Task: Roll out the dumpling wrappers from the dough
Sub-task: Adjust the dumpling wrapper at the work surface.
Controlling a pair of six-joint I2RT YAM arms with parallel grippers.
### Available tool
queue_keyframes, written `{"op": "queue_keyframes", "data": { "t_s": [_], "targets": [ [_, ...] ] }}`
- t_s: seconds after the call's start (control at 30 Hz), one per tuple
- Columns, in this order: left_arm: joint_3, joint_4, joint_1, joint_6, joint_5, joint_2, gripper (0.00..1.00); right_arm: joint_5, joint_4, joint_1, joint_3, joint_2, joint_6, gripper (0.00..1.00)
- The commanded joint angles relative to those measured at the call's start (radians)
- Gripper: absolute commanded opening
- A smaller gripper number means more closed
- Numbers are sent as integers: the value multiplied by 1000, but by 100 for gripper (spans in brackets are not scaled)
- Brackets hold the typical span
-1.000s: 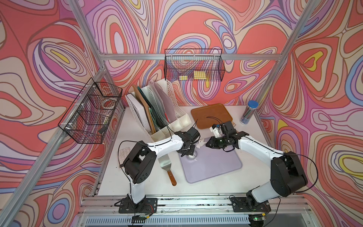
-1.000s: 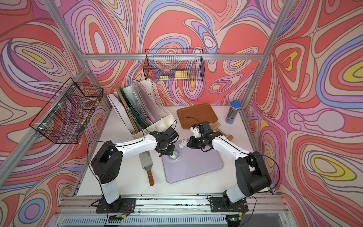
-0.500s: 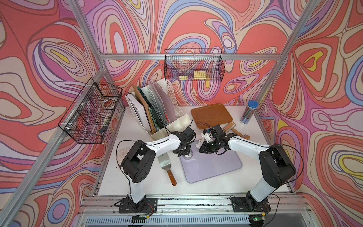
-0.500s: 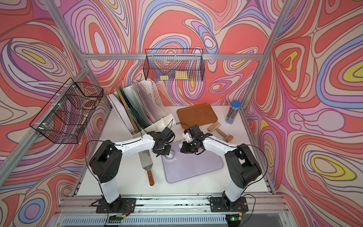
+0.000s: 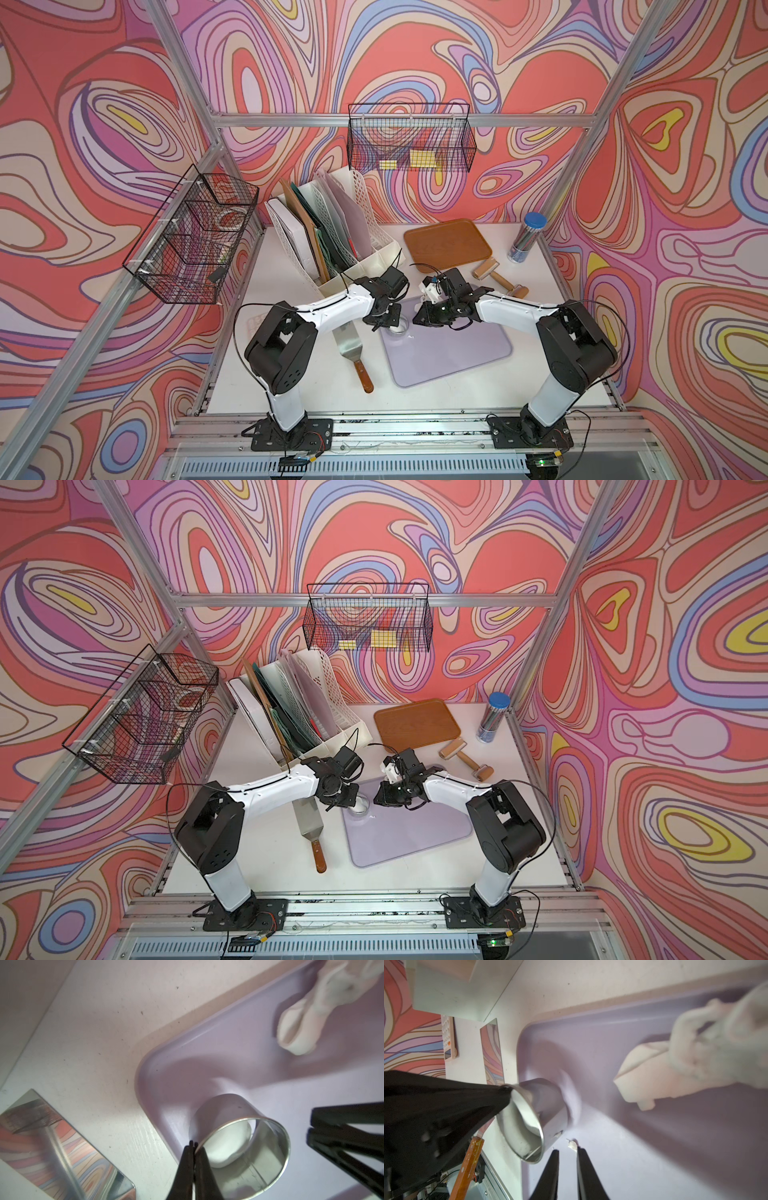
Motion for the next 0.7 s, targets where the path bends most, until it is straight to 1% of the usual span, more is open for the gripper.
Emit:
{"op": "queue_keyframes", "data": {
  "t_s": [0.0,0.2,0.3,0.33,0.37,0.43,0.5,0.57,0.67],
  "targets": [
    [-4,-26,1,-8,18,-60,0,86,-62,4,15,-97,-30,21],
    [-1,23,-34,-6,84,-80,0,205,-207,5,42,-191,-80,25],
    [4,70,-62,-10,94,-54,0,306,-247,0,35,-222,-83,31],
    [11,92,-76,-7,121,-28,0,331,-253,-7,32,-228,-86,32],
    [36,80,-87,-6,132,4,0,330,-253,-15,28,-231,-86,33],
    [71,55,-100,4,100,44,0,292,-247,-23,32,-233,-87,33],
    [68,79,-101,4,70,52,0,242,-236,-23,35,-231,-89,33],
    [65,109,-96,6,47,63,0,230,-226,-22,31,-228,-88,35],
    [120,43,-65,12,28,124,0,206,-218,-22,35,-206,-86,35]
  ]
}}
